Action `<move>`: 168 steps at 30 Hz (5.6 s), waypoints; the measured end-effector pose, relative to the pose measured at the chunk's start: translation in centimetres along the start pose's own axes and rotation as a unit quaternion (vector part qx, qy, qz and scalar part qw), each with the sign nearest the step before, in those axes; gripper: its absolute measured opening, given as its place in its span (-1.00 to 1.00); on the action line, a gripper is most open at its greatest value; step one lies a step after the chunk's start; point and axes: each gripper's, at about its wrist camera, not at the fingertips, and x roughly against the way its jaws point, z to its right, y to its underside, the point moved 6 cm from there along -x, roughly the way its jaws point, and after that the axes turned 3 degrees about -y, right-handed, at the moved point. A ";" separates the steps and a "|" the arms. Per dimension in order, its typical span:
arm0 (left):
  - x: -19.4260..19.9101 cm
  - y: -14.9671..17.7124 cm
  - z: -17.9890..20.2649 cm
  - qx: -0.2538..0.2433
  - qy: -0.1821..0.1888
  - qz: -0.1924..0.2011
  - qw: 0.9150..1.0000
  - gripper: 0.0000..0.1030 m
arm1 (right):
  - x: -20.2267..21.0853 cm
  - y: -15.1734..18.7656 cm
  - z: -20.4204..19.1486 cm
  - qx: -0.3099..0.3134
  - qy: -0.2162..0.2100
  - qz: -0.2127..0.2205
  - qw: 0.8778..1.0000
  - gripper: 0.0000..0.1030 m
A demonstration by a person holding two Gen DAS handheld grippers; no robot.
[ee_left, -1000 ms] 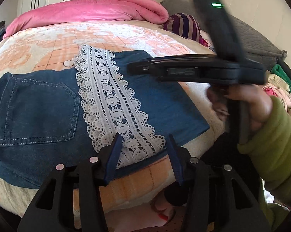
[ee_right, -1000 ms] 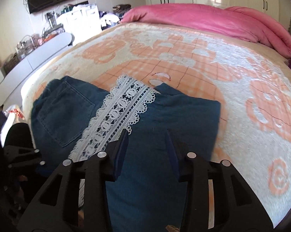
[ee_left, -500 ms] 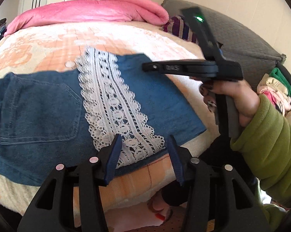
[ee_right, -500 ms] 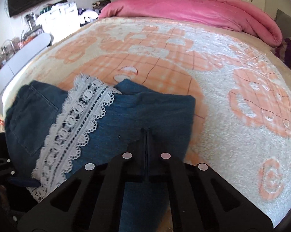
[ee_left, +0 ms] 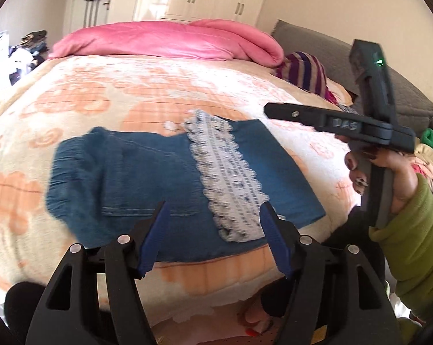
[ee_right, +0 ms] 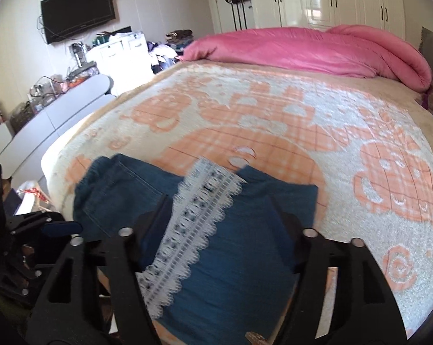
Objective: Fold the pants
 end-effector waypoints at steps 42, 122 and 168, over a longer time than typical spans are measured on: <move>-4.2 2.5 -10.4 0.223 0.047 -0.017 0.974 -0.41 | -20.1 -1.7 -16.7 0.111 -0.173 -0.220 0.953 0.67; -9.1 -6.8 3.2 0.040 0.078 -0.030 0.996 0.91 | 9.6 7.8 2.0 0.018 -0.053 0.038 0.998 0.72; -17.5 -9.2 -1.0 0.043 0.040 -0.071 0.996 0.28 | -0.2 12.3 -9.6 0.213 -0.107 -0.131 0.962 -0.83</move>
